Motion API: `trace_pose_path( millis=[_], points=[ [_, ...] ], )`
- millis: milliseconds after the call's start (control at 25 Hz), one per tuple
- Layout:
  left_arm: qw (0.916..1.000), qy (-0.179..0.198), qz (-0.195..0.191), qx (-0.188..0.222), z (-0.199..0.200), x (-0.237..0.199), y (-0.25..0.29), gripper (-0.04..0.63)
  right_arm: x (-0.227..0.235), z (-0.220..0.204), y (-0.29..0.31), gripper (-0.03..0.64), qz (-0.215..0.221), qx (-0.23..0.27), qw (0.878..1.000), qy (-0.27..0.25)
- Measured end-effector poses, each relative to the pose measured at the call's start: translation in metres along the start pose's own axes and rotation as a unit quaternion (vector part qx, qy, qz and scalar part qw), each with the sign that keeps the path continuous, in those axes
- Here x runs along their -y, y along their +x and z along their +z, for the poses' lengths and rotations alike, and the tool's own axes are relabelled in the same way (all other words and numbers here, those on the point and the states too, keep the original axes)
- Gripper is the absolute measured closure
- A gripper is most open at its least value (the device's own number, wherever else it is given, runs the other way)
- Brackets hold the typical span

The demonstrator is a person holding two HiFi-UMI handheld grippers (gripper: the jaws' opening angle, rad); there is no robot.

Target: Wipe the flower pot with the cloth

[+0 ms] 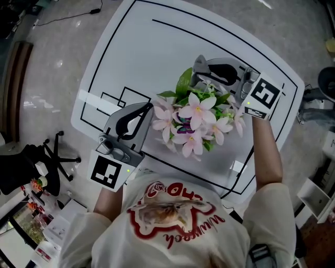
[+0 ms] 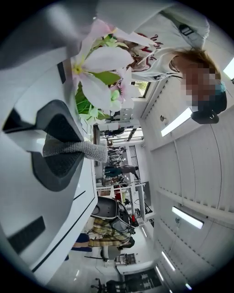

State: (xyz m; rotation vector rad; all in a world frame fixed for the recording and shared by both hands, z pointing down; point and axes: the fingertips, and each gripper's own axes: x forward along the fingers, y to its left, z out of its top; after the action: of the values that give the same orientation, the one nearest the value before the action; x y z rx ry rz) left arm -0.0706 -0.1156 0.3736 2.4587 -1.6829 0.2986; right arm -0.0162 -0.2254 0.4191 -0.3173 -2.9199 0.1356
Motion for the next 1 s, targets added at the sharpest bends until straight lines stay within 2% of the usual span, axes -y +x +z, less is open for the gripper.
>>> trace_pose_path(
  millis=[200,520,1000],
  points=[
    [1.0,-0.001,0.0,-0.004,-0.003,0.001,-0.003,0.592,-0.006,-0.013,0.003,0.568,0.031,0.003,1.0,0.006],
    [1.0,-0.006,-0.004,0.001,-0.004,0.003,-0.007,0.592,-0.009,-0.025,0.005,0.566,0.037,-0.017,0.999,0.028],
    [0.9996,0.002,-0.023,0.015,0.008,0.009,-0.007,0.592,-0.019,-0.03,-0.002,0.566,0.044,-0.016,0.999,0.025]
  ],
)
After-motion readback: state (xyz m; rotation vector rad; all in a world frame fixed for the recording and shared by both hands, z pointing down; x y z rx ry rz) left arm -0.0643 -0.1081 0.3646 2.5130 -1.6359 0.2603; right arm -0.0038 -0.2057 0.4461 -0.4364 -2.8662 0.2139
